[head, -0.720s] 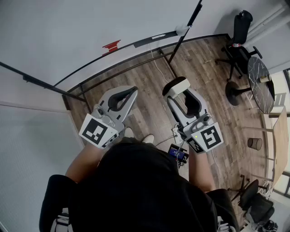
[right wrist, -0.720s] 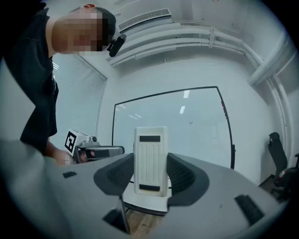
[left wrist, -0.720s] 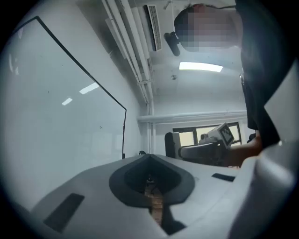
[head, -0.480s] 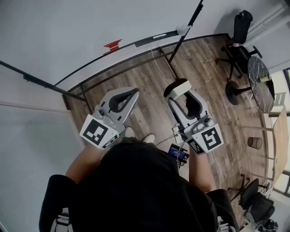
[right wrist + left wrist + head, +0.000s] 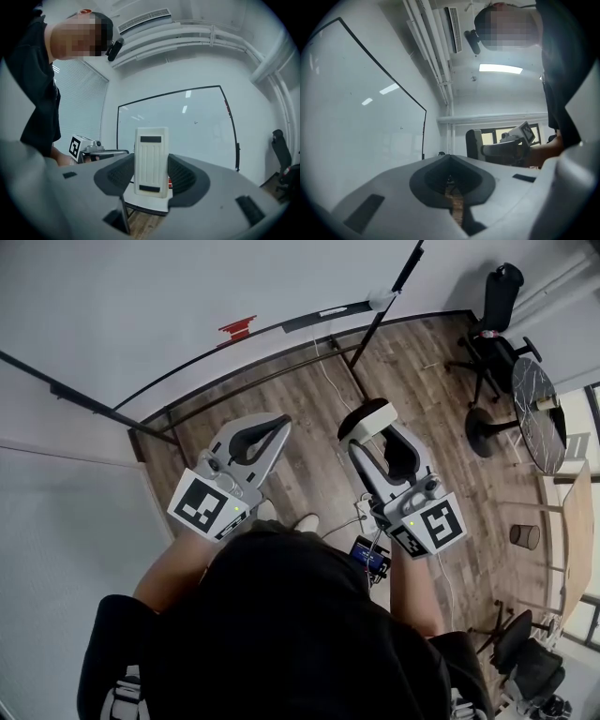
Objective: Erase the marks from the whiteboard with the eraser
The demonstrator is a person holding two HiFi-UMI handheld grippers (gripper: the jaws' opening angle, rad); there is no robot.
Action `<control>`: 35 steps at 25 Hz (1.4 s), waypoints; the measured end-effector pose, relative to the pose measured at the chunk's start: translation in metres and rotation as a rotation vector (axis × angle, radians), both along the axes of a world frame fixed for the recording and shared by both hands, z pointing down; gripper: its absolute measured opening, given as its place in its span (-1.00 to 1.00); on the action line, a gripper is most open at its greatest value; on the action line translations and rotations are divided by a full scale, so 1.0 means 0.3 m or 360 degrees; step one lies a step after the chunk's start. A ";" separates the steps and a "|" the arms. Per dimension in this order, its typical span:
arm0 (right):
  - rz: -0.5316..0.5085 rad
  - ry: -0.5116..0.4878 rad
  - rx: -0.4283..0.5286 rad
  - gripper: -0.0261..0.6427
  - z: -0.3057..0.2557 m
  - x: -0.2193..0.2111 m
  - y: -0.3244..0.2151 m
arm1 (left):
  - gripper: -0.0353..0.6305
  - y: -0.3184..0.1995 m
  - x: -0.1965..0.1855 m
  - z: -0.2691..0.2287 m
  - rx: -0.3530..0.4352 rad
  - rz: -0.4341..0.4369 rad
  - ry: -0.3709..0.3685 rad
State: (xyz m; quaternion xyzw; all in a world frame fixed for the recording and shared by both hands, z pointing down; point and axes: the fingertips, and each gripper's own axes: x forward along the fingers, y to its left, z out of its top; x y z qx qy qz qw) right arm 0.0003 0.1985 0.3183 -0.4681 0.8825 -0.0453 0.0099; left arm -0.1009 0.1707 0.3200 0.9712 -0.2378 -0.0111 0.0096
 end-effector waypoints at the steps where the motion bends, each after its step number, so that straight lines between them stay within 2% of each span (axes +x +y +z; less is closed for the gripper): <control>1: -0.0004 -0.0002 -0.0004 -0.26 0.003 0.006 -0.005 | -0.88 -0.004 0.011 0.003 -0.0009 0.0007 0.0002; 10: -0.0077 0.0024 0.0042 -0.26 0.046 -0.031 0.101 | -0.88 0.098 0.022 0.052 -0.0032 -0.0020 0.0010; 15: -0.0093 0.0032 0.0062 -0.26 0.060 0.005 0.111 | -0.88 0.119 0.065 0.058 -0.0029 -0.0059 -0.0030; 20: -0.0122 -0.0009 0.0083 -0.26 0.027 0.018 0.101 | -0.88 0.118 0.093 0.039 -0.0023 -0.0102 -0.0017; 26: -0.0142 -0.0013 0.0055 -0.26 0.050 0.044 0.037 | -0.88 0.053 0.103 0.048 -0.0028 -0.0148 -0.0042; 35: -0.0051 0.0054 0.0011 -0.26 0.112 0.066 -0.257 | -0.88 -0.236 0.086 0.106 -0.0064 -0.0170 -0.0042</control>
